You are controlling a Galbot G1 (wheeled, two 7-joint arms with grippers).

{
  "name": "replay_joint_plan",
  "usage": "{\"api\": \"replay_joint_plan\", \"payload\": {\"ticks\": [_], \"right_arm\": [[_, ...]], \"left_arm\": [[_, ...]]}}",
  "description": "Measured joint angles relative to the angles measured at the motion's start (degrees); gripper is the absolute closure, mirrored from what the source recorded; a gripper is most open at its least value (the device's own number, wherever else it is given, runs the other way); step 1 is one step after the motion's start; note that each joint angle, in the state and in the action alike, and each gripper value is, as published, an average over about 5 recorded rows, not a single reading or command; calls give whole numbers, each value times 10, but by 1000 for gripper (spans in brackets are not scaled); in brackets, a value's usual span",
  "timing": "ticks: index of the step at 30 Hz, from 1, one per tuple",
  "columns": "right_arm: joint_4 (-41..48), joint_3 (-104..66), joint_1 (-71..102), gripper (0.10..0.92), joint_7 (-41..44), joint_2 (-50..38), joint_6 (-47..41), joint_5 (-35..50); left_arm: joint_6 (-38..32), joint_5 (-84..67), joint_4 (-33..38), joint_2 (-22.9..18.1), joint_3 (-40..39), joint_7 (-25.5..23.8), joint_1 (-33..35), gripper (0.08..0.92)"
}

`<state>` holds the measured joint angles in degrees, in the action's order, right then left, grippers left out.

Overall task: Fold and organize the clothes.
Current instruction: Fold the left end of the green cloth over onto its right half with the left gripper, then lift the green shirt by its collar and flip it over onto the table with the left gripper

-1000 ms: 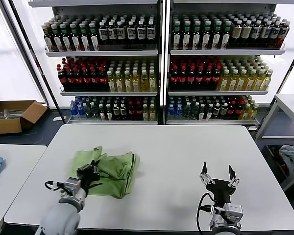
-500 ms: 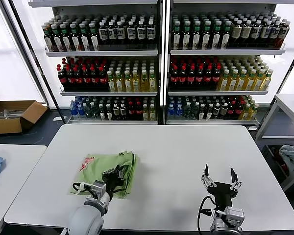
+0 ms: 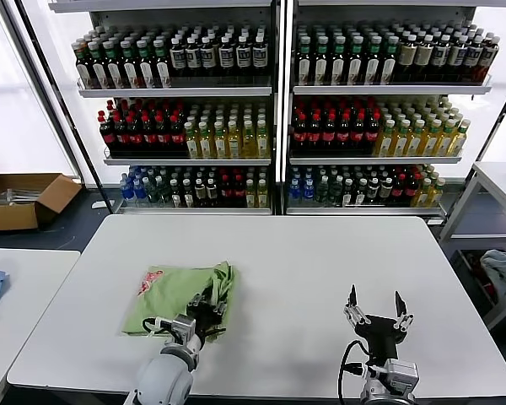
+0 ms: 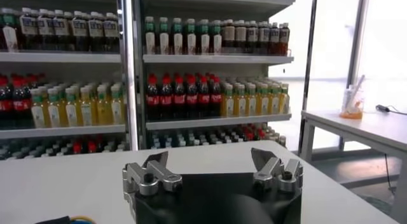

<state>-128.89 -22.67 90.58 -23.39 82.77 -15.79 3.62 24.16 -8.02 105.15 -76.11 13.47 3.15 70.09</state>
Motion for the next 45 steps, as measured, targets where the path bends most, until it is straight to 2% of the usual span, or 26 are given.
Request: {"api": "replay_joint_plan", "payload": {"ticks": [9, 14, 23, 32, 45], "right_arm": [[8, 8, -7, 203, 0, 1, 0, -1], [15, 13, -13, 203, 0, 2, 0, -2], [26, 17, -24, 203, 2, -1, -1, 3], [37, 23, -35, 203, 3, -4, -1, 7], [39, 21, -32, 203, 4, -8, 1, 12]], "left_arm": [[-28, -82, 28, -7, -18, 1, 17, 262], [-36, -154, 78, -5, -23, -3, 31, 183], [-37, -158, 120, 22, 22, 3, 26, 177], [-29, -112, 79, 69, 119, 5, 32, 177], [-14, -113, 30, 89, 170, -7, 34, 177]]}}
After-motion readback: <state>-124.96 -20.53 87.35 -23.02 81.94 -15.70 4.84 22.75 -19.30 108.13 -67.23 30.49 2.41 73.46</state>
